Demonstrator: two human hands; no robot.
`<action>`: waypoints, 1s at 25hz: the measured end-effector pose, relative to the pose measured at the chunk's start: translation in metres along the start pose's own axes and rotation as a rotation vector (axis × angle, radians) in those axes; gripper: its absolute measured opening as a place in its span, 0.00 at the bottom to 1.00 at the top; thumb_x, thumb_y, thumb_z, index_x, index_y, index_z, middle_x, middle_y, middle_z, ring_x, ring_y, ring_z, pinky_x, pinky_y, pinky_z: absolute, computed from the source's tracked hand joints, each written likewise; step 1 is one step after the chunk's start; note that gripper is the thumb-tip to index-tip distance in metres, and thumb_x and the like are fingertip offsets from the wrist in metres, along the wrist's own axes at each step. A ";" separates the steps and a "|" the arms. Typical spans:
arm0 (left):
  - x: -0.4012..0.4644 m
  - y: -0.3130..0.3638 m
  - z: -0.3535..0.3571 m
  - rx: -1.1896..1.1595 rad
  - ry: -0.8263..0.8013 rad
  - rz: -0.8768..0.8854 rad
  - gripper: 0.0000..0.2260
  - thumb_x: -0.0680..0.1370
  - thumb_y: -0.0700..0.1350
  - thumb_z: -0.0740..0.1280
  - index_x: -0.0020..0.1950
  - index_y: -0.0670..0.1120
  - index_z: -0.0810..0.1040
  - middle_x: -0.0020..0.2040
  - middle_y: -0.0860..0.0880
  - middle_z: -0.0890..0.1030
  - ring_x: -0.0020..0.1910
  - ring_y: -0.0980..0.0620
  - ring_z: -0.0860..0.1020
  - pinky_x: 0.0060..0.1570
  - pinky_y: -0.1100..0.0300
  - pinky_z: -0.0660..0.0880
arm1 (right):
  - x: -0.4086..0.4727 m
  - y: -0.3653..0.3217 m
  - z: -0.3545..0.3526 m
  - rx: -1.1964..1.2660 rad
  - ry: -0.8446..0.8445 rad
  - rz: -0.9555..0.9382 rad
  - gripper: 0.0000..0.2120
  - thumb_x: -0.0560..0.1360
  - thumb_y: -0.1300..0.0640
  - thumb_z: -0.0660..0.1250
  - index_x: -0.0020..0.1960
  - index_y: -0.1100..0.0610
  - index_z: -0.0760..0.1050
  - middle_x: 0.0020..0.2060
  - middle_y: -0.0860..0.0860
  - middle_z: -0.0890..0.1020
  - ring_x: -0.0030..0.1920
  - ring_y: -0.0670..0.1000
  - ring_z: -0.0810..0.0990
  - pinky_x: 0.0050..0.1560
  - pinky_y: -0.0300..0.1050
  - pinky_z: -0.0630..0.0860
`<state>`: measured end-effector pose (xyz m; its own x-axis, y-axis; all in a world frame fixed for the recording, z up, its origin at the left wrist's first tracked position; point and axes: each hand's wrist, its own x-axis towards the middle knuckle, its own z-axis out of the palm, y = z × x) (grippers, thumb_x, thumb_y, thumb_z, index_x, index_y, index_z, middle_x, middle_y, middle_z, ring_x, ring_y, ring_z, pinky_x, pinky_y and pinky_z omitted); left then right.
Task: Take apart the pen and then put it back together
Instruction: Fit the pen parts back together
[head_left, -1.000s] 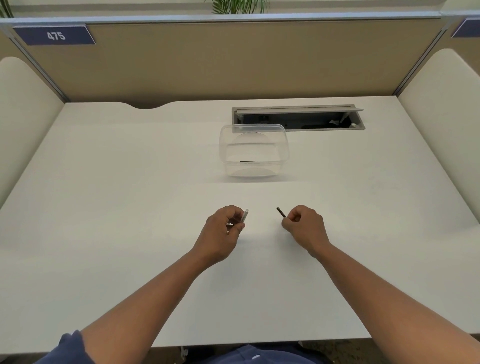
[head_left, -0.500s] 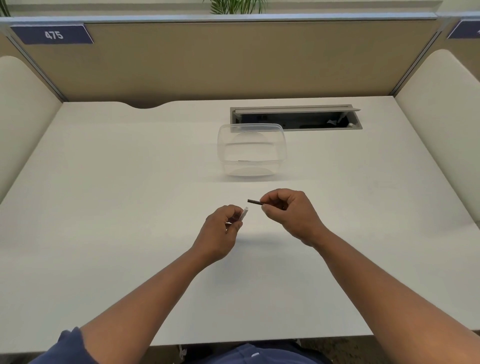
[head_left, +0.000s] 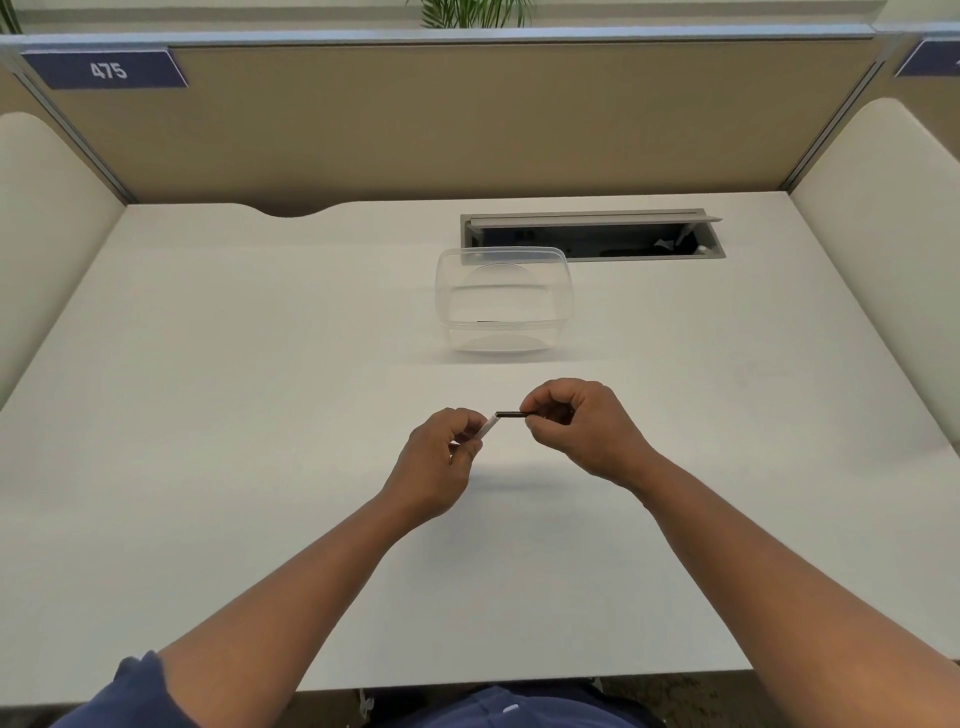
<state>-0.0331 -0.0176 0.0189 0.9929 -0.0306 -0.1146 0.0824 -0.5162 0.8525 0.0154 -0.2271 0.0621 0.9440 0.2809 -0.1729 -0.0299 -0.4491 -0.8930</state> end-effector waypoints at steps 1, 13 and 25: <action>0.000 -0.001 0.000 0.002 0.000 0.000 0.10 0.80 0.37 0.66 0.55 0.51 0.80 0.52 0.54 0.80 0.52 0.55 0.79 0.54 0.60 0.77 | 0.000 0.001 -0.001 -0.029 0.007 -0.012 0.08 0.73 0.63 0.72 0.45 0.51 0.84 0.35 0.45 0.82 0.33 0.44 0.76 0.38 0.37 0.75; 0.002 -0.008 -0.004 0.117 -0.004 0.089 0.09 0.81 0.38 0.64 0.56 0.50 0.80 0.49 0.56 0.76 0.49 0.59 0.75 0.48 0.66 0.71 | 0.008 0.006 -0.003 -0.343 -0.026 -0.140 0.07 0.79 0.62 0.67 0.51 0.53 0.81 0.45 0.47 0.79 0.45 0.44 0.76 0.46 0.37 0.70; 0.003 -0.008 0.000 0.148 -0.050 0.124 0.11 0.82 0.43 0.64 0.62 0.53 0.81 0.49 0.60 0.80 0.52 0.54 0.77 0.53 0.57 0.75 | 0.004 0.003 0.006 -0.300 -0.122 -0.039 0.08 0.81 0.56 0.65 0.48 0.53 0.82 0.42 0.50 0.80 0.42 0.46 0.75 0.43 0.42 0.71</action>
<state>-0.0311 -0.0135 0.0115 0.9890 -0.1423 -0.0414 -0.0575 -0.6261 0.7776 0.0168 -0.2226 0.0559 0.8958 0.3942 -0.2054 0.1208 -0.6606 -0.7409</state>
